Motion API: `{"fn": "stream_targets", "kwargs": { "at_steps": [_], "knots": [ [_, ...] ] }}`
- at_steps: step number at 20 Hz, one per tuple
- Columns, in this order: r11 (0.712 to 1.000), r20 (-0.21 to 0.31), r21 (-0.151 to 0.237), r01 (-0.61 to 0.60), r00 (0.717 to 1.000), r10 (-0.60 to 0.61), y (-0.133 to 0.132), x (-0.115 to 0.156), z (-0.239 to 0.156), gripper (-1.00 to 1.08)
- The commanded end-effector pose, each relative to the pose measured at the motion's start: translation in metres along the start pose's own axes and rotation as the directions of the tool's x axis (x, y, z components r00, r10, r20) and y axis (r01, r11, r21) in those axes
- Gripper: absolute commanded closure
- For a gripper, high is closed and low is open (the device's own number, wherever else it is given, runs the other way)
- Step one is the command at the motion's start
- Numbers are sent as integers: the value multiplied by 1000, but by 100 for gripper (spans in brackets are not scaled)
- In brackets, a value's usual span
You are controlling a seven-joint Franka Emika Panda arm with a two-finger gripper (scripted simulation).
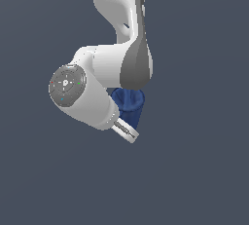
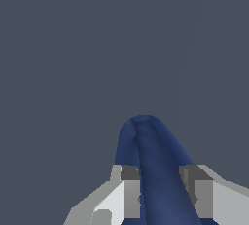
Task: Pick up the object and move it to a goal position.
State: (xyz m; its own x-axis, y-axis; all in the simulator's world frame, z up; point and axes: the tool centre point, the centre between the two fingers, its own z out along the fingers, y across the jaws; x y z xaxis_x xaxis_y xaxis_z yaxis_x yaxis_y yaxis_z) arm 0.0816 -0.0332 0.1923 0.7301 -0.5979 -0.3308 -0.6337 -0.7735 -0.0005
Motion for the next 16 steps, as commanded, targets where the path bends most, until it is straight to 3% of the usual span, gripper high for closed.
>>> {"fn": "stream_targets", "kwargs": {
  "at_steps": [1,9,16],
  "knots": [
    [1000,0,0,0,1000,0,0,0,0,108],
    [1000,0,0,0,1000,0,-2,-9,-1,108],
    [1000,0,0,0,1000,0,-10,-37,-3,108]
  ]
}}
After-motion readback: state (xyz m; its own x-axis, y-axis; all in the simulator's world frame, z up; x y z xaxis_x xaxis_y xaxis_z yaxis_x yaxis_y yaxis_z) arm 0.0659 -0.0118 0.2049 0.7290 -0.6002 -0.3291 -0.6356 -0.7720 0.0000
